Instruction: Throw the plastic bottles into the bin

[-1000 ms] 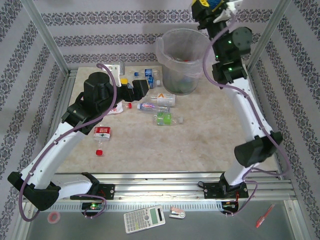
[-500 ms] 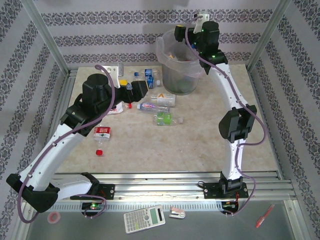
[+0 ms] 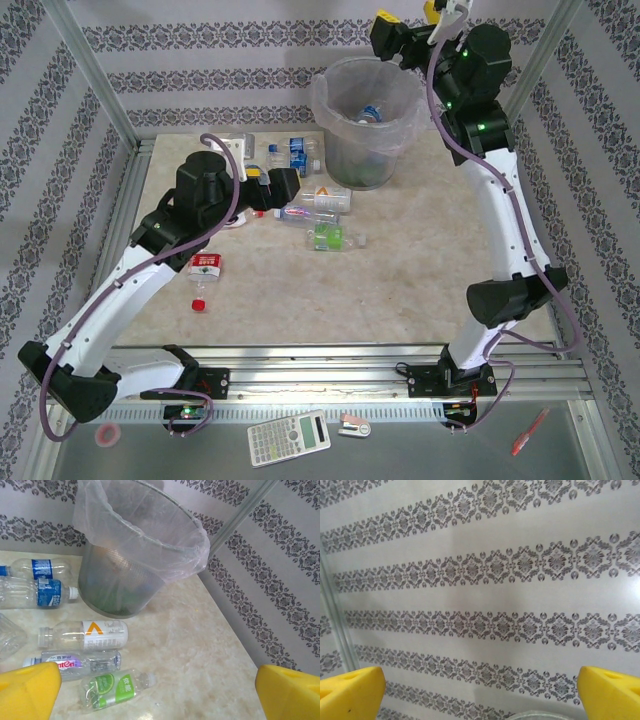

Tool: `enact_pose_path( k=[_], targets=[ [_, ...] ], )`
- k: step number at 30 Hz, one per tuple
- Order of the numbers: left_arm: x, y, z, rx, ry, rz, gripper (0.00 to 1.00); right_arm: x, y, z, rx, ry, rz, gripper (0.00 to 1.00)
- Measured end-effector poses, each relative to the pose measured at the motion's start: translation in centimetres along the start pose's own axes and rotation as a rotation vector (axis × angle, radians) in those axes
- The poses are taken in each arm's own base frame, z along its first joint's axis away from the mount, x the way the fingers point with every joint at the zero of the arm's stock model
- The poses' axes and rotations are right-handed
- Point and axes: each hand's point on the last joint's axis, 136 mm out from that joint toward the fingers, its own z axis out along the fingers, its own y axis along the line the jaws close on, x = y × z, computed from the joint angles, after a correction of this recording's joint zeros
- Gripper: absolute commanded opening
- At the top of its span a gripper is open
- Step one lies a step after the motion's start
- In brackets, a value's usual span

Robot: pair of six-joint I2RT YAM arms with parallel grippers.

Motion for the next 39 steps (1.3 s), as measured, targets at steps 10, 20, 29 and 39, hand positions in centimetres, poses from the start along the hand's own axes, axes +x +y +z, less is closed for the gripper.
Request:
enact_pose_path(
  k=[10,20,29,39],
  targets=[
    [1.9,-0.5,2.1,0.05,0.092,-0.009,1.0,4.3,0.6,0.1,-0.057,0.129,0.077,0.98],
    [4.7,-0.6,5.1,0.075,0.257,0.045,0.96,4.7,1.3,-2.0,-0.059,0.204,0.133,0.98],
    [7.5,0.5,7.5,0.065,0.376,0.116,0.94,6.3,1.5,-4.8,-0.026,0.334,0.17,0.98],
    [11.6,1.6,11.0,0.059,0.571,0.222,0.9,9.4,1.7,-8.9,0.005,0.463,0.197,0.98]
  ],
)
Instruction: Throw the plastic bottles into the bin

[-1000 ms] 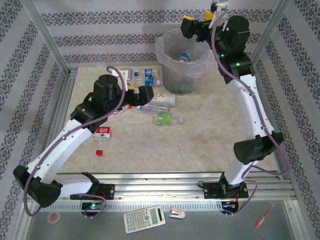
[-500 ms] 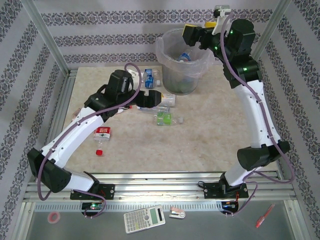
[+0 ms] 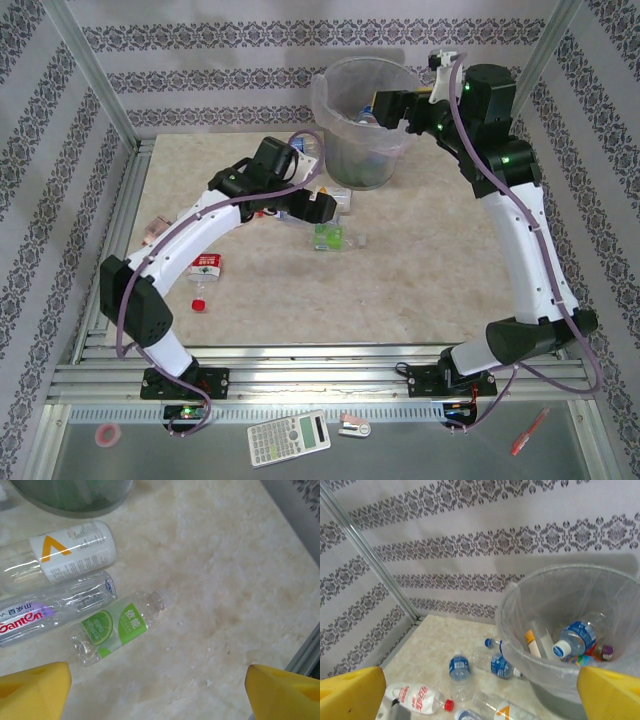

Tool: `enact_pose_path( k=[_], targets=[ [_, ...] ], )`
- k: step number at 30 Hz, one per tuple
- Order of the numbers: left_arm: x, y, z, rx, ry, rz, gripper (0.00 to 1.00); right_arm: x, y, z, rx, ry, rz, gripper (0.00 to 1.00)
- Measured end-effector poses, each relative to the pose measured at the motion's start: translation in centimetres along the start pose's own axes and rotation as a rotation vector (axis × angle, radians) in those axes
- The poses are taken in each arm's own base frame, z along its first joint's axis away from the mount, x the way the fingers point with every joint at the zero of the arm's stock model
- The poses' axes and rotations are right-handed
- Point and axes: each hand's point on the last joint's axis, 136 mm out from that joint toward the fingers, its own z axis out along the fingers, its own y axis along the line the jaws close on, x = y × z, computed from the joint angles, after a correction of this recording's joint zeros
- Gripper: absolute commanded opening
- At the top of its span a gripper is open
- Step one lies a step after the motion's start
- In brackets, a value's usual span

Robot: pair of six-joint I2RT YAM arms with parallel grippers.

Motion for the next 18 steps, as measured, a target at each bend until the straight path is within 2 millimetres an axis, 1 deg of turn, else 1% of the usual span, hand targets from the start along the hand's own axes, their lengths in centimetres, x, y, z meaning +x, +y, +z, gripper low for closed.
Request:
enact_pose_path(
  k=[7,13,18],
  targets=[
    [1.9,0.2,3.1,0.006,0.131,0.064,0.88,1.5,-0.4,-1.7,0.022,0.037,0.004,0.98],
    [3.8,0.6,6.1,0.014,0.231,0.104,0.88,2.1,-0.6,-3.1,0.038,0.048,0.0,0.98],
    [4.1,0.8,8.5,0.015,0.277,0.141,0.89,2.8,-0.6,-3.8,0.041,0.059,-0.004,0.98]
  ],
)
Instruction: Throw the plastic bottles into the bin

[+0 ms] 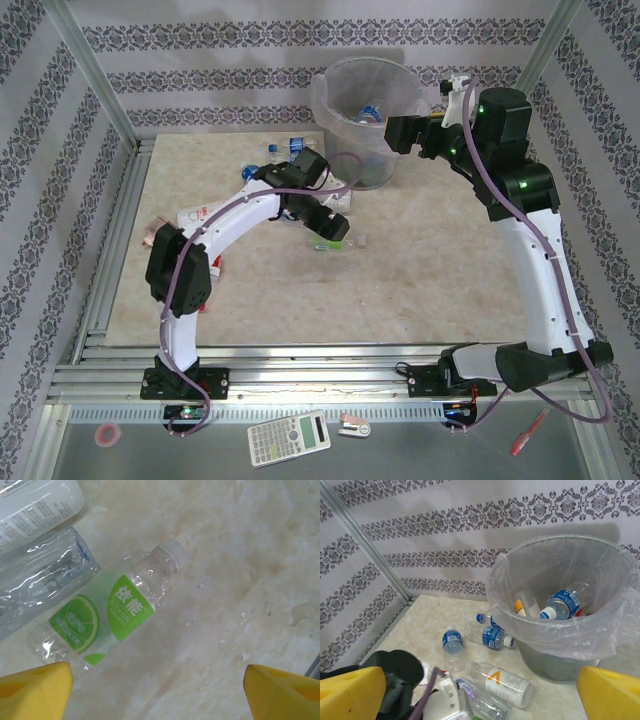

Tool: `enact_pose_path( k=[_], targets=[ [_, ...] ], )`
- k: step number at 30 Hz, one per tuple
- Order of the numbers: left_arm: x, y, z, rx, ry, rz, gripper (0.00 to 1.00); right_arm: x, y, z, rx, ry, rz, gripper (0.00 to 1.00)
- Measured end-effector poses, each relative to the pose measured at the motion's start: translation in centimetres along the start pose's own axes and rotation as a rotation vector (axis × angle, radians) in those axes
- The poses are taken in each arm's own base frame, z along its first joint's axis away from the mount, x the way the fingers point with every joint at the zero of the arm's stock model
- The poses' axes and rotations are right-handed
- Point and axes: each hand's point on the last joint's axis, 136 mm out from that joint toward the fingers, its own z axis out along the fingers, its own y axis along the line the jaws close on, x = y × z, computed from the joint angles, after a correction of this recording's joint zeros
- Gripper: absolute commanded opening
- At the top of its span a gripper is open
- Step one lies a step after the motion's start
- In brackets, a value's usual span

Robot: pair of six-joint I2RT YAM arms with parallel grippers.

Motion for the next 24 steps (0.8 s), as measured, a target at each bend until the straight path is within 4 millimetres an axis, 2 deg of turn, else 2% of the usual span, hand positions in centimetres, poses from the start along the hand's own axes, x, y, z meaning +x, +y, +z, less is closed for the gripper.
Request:
enact_pose_path(
  k=[5,12,20,24],
  targets=[
    [-0.7,0.6,2.5,-0.02,0.036,0.034,0.94,0.1,-0.4,-0.6,0.013,0.001,-0.001,0.98],
    [0.0,2.0,5.0,-0.066,0.094,0.039,0.95,0.6,-0.3,-1.8,0.018,-0.003,-0.02,0.98],
    [0.9,3.4,6.5,-0.116,0.135,0.05,0.96,0.6,0.0,-2.6,0.016,-0.012,-0.035,0.98],
    [0.8,4.0,6.9,-0.142,0.133,0.058,0.98,0.7,-0.1,-2.6,0.017,-0.009,-0.044,0.98]
  ],
)
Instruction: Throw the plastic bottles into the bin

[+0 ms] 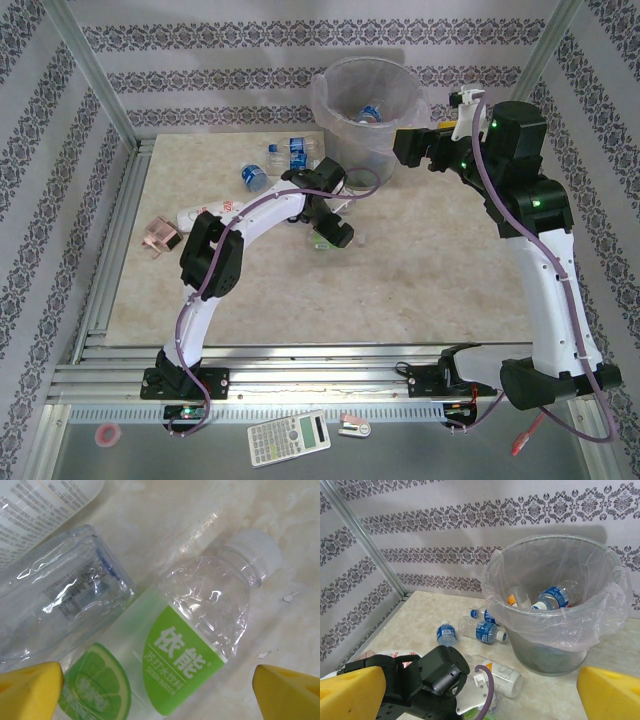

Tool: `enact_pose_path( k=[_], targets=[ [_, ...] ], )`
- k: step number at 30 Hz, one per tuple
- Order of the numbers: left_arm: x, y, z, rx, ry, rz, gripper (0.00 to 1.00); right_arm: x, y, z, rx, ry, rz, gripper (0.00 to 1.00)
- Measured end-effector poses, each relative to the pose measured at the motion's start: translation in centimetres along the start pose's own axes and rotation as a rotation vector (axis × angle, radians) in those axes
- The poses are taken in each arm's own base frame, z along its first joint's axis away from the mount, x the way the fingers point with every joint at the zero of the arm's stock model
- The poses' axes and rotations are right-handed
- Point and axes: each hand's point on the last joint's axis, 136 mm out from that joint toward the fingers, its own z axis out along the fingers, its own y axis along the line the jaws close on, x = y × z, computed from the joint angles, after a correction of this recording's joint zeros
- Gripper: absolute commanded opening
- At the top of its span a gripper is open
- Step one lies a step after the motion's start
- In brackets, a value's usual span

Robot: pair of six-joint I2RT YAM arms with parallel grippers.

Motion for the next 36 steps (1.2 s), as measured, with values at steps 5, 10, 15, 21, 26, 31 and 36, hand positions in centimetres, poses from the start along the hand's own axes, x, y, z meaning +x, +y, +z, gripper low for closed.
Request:
enact_pose_path(
  k=[5,10,15,21,26,31,36],
  targets=[
    [0.5,0.3,1.0,-0.009,0.023,-0.004,0.97,0.5,-0.1,0.1,0.002,0.011,0.003,0.98],
    [1.4,0.4,1.8,-0.011,0.047,-0.009,0.97,0.7,-0.2,0.2,0.003,0.015,0.001,0.98],
    [3.7,0.5,3.1,-0.009,0.109,-0.023,0.96,0.7,-0.2,0.2,0.003,0.015,0.001,0.98],
    [5.1,0.4,3.6,-0.012,0.123,-0.038,0.96,0.9,-0.3,0.3,0.004,0.02,0.002,0.98],
    [5.8,-0.2,3.0,-0.01,0.115,-0.045,0.92,1.1,-0.3,0.4,0.004,0.024,0.004,0.98],
    [6.5,-0.5,3.0,-0.002,0.119,-0.054,0.84,1.3,-0.4,0.5,0.006,0.031,0.006,0.98],
    [7.0,-0.6,3.3,0.004,0.116,-0.061,0.75,1.5,-0.5,0.6,0.007,0.036,0.008,0.98]
  ],
)
